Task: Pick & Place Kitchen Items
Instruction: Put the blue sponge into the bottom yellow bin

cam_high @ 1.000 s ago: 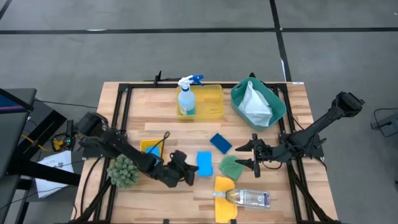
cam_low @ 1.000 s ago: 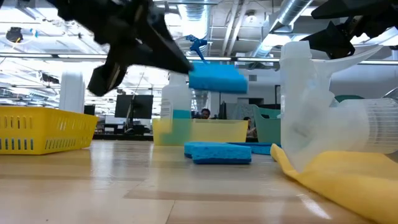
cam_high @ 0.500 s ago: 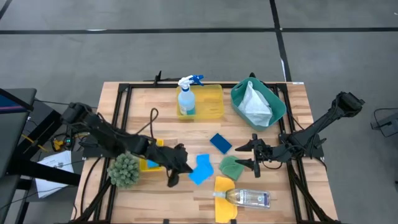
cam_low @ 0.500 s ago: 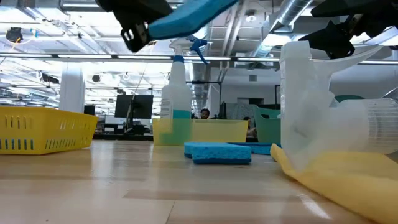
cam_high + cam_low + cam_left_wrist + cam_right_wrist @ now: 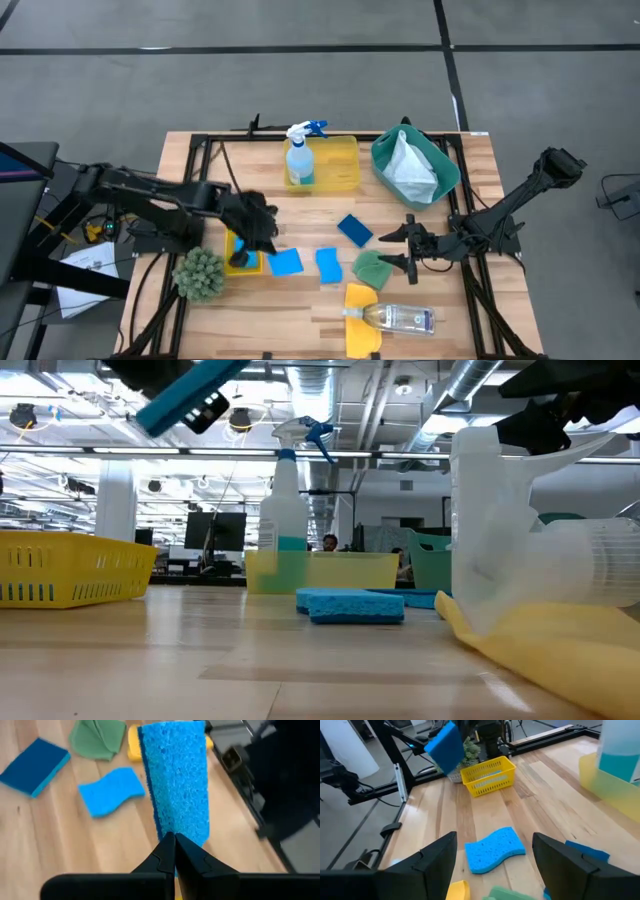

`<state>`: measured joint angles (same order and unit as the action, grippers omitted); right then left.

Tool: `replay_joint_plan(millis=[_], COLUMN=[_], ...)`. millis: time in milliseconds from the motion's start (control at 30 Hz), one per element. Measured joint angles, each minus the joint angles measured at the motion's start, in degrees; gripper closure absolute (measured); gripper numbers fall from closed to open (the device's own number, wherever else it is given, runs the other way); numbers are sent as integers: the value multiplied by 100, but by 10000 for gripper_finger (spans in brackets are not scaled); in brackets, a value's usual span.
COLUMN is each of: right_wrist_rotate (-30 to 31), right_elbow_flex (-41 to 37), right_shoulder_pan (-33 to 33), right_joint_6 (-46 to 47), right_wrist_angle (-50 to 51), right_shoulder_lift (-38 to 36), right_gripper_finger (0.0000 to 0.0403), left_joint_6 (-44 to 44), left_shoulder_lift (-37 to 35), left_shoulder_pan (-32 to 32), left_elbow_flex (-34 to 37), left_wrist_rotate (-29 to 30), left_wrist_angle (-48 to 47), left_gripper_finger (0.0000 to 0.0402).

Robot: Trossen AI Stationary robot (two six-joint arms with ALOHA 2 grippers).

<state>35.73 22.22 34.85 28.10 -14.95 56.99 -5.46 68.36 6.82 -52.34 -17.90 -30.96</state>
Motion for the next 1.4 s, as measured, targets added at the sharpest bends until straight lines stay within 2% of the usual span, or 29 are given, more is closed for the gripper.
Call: replay_joint_plan(millis=[100,233,500,667,833,1133,1400], right_wrist_rotate=[35,98,637,656,658,638,630], right_elbow_flex=[0,0,0,-1,-2,0,0], right_shoulder_pan=[-2,-2,-114,-307,-492,-778,-802], right_joint_6=[2,2,44,44,44,37,46], right_wrist_angle=[71,112,106,106,117,247,362], right_shoulder_lift=[0,0,0,0,0,0,0], right_gripper_finger=[153,153,153,153,153,153,153], left_joint_6=[-639,-1463,-2882,-3080,-1897,1632,4978], left_shoulder_lift=[-176,-124,718,1265,1362,1008,-146], left_shoulder_pan=[-448,-813,-1002,-998,-998,-967,-792], left_elbow_flex=[-2,-134,-1237,-1892,-1998,-1917,-674], left_wrist_rotate=[-243,-272,227,350,354,558,1015], left_wrist_angle=[-531,-1407,-3479,-4309,-4239,-3866,-2928], left_gripper_finger=[401,401,401,401,401,401,401])
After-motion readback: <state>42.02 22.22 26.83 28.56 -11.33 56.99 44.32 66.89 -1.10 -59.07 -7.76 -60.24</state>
